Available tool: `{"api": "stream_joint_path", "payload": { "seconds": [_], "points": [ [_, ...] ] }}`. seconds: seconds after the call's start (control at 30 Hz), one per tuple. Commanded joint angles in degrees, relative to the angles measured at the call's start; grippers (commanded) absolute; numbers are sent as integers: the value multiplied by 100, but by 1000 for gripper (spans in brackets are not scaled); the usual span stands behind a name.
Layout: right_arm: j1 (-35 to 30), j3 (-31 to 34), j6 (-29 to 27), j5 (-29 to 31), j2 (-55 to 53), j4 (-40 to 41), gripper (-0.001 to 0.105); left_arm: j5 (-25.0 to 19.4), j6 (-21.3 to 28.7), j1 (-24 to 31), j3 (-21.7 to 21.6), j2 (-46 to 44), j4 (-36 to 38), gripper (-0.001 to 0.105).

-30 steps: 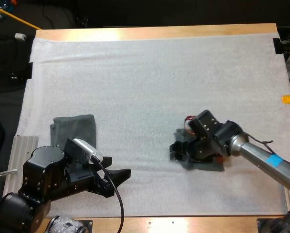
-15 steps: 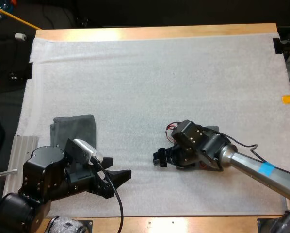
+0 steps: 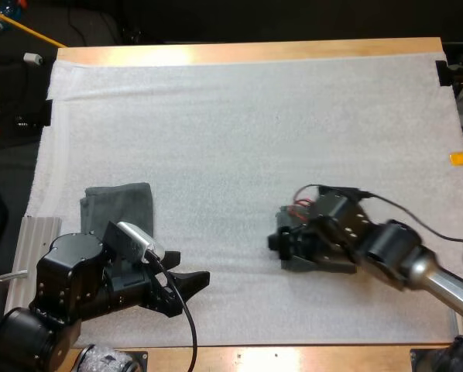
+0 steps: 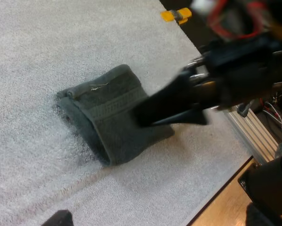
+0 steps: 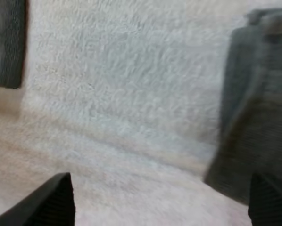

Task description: Pick towel from pile, fold and stack

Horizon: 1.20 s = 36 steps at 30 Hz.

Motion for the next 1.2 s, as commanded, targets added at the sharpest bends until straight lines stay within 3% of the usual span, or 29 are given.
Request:
{"api": "stream_joint_path", "payload": {
  "seconds": [0.0, 0.2, 0.37, 0.6, 0.8, 1.17],
  "points": [
    [-2, -35, -134, 130, -190, 301, 72, 48, 39, -4, -35, -13, 24, 69],
    [-2, -35, -250, 721, -1196, 1424, 72, 48, 57, -4, -35, -13, 24, 69],
    [-2, -35, -259, 740, -2010, 1991, 72, 48, 185, -4, -35, -13, 24, 69],
    [-2, -35, -259, 815, -2829, 2176, 72, -6, 213, -4, -24, 2, -29, 70],
    [-2, -35, -243, 868, -3051, 2230, 72, 56, 196, -4, 111, 300, -497, 71],
    [-2, -35, -226, 868, -3050, 2314, 72, 96, -190, -264, 242, 1879, -1277, 71]
  ]
}}
